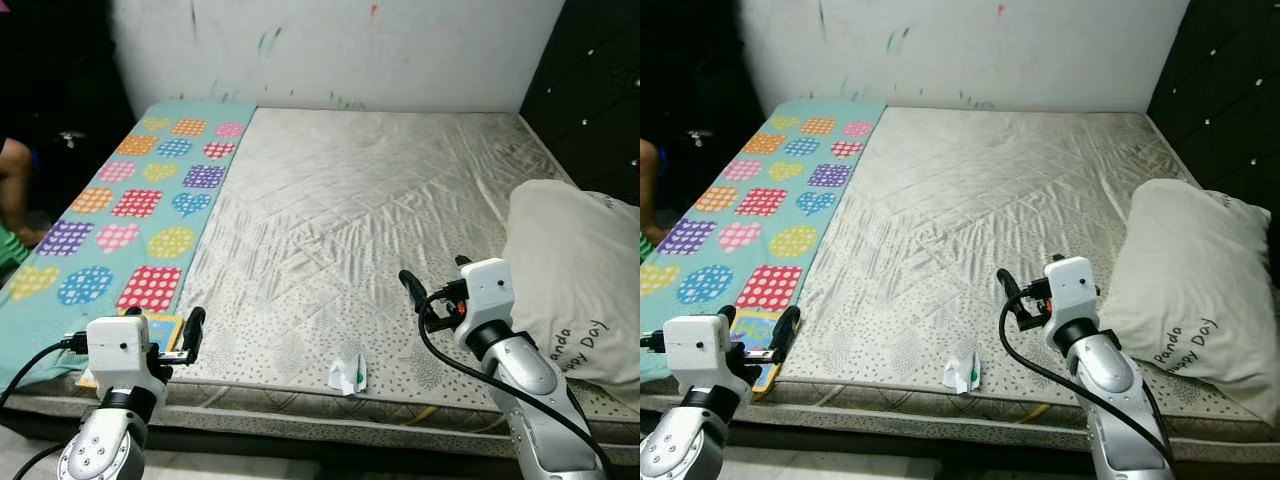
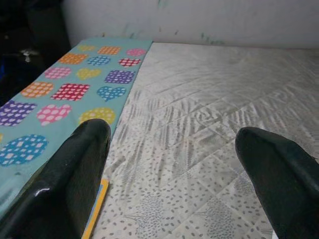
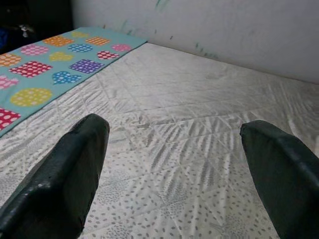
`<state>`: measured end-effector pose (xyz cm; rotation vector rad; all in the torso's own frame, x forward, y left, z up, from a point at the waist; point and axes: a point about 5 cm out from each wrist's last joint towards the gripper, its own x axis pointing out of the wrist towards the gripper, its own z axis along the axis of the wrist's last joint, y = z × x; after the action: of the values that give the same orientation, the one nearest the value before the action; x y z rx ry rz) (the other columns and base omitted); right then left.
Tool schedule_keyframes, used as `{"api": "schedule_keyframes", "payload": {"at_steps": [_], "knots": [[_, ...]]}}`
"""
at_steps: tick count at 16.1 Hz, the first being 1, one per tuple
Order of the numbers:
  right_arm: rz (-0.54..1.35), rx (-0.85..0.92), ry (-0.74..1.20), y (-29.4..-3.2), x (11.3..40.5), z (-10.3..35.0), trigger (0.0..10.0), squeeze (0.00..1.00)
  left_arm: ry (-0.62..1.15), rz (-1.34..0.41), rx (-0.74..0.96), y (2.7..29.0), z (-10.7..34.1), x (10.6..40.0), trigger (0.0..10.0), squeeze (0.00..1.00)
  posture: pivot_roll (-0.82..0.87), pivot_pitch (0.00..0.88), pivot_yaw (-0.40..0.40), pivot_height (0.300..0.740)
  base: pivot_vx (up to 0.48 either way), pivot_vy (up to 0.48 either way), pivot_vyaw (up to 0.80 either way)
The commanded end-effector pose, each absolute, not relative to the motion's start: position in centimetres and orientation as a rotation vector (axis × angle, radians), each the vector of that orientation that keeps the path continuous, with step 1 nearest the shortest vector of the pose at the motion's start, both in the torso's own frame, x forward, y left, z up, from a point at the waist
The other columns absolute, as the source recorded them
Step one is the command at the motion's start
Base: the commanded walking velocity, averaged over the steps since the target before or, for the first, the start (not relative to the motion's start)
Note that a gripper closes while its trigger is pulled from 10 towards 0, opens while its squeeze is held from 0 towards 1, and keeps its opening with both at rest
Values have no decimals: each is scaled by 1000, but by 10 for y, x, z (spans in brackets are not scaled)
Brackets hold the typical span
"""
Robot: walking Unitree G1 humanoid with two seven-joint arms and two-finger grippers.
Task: Clean up the room
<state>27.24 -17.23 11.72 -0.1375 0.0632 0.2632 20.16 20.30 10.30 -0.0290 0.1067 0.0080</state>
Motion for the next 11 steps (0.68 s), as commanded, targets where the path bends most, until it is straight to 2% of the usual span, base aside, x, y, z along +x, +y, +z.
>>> {"api": "schedule_keyframes", "payload": {"at_steps": [1, 6, 11], "knots": [[266, -140, 43, -172, 276, 123, 10000, 0, 103, 7, -22, 203, 104, 203, 10000, 0, -128, 0, 4, 740, 0, 0, 0], [261, -127, 32, -171, 281, 126, 10000, 0, 131, 82, -54, 208, 100, 207, 10000, 0, -131, 0, 1, 740, 0, 0, 0], [263, -128, 40, -171, 280, 124, 10000, 0, 123, 63, -53, 205, 100, 208, 10000, 0, -133, 0, 2, 740, 0, 398, 0]]}}
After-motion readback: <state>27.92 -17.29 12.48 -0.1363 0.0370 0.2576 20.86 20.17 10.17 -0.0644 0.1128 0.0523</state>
